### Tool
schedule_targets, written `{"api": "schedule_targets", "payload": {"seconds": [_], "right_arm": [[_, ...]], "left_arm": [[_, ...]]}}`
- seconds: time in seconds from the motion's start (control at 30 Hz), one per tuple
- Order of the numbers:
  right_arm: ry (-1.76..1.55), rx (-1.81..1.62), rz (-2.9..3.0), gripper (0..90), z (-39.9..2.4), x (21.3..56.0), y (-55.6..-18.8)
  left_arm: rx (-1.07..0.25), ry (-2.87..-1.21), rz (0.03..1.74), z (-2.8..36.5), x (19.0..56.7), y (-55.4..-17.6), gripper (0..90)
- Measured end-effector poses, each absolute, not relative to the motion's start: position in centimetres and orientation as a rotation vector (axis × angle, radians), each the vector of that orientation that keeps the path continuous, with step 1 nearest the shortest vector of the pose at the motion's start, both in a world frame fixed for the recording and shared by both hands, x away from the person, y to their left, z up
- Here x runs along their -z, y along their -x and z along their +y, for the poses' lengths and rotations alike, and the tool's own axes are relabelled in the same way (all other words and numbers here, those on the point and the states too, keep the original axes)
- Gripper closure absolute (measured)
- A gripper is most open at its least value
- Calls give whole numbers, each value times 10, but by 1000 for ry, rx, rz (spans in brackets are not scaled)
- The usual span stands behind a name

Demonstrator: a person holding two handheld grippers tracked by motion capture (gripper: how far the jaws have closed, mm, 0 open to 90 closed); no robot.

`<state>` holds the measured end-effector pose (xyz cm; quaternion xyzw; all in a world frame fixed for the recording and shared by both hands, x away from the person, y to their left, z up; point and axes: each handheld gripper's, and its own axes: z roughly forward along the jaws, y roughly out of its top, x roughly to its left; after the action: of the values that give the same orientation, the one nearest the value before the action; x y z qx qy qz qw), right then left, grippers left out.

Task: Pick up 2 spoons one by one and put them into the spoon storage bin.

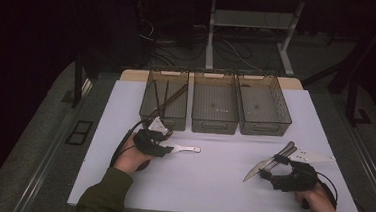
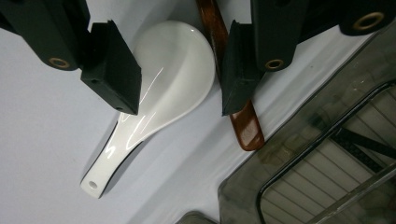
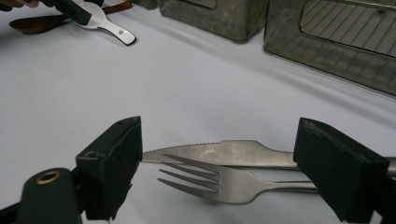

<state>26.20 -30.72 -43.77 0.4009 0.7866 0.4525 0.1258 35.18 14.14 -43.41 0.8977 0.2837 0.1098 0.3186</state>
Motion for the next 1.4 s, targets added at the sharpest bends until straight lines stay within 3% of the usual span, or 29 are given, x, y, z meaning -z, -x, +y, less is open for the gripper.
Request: {"api": "schedule_targets", "payload": {"seconds": [1.17,1.4], "right_arm": [[-1168,-1315,2290,153,-307,438,-262],[-1164,-1316,2290,153,-308,438,-262]], "left_arm": [[-246,-2419,611,145,431,-338,775],[-257,-2425,603,143,430,-337,796]]}}
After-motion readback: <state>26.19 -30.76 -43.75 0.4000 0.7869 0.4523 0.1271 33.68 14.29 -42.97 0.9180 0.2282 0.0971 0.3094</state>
